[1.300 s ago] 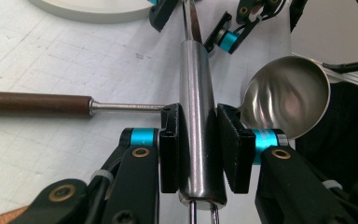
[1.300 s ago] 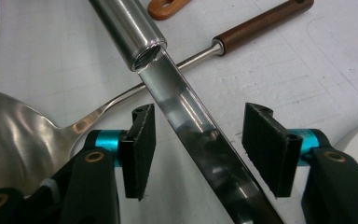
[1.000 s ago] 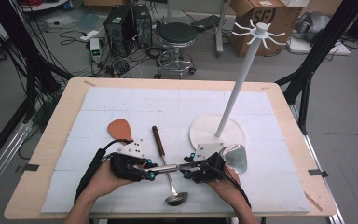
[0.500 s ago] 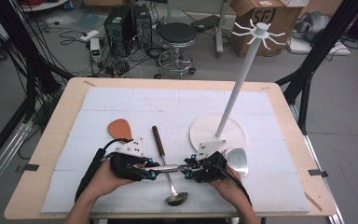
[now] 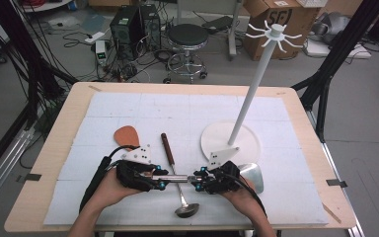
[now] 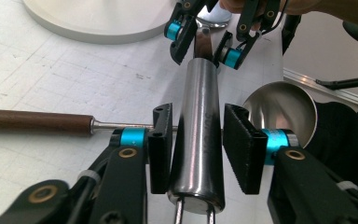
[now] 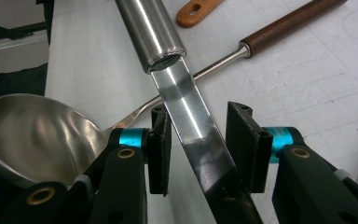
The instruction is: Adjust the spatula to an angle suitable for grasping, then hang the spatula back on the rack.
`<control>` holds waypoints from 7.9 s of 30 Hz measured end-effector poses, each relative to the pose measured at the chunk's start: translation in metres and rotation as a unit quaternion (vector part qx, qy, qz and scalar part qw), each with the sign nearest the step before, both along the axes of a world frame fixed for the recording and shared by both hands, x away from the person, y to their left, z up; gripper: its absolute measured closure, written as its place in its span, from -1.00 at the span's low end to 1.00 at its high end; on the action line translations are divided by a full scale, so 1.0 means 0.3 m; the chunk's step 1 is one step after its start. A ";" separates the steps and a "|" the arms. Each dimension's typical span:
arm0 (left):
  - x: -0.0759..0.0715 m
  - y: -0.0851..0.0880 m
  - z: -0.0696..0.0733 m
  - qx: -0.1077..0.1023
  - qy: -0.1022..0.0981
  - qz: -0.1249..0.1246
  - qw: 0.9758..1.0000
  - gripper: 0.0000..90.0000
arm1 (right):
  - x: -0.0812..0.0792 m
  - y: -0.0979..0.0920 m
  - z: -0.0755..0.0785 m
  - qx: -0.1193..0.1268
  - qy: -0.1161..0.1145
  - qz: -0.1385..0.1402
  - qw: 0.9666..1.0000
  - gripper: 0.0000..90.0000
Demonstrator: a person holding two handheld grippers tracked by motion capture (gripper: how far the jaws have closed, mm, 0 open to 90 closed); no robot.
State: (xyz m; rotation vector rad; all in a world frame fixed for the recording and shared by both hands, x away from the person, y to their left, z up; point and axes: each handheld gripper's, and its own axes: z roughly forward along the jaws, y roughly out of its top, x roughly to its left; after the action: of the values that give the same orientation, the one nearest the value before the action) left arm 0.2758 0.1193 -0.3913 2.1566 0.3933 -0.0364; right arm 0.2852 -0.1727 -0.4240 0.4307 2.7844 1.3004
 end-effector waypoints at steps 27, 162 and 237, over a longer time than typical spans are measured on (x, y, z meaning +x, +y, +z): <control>0.009 0.067 0.017 -0.029 -0.006 0.046 0.999 -0.02 | 0.010 -0.018 0.030 0.013 0.018 -0.002 1.000 0.51; -0.061 0.258 -0.048 -0.051 -0.035 0.176 0.982 -0.69 | 0.096 -0.263 0.585 0.230 -0.060 -0.131 0.963 0.94; -0.055 0.258 -0.058 -0.063 -0.032 0.186 0.980 -0.74 | 0.125 -0.433 0.647 0.233 -0.075 -0.221 0.944 0.52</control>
State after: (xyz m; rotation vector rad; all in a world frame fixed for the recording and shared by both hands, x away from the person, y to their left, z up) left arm 0.2591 0.1966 -0.4086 1.9254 0.7299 0.2129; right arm 0.3228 -0.3025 -0.2298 0.8691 2.0660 1.7589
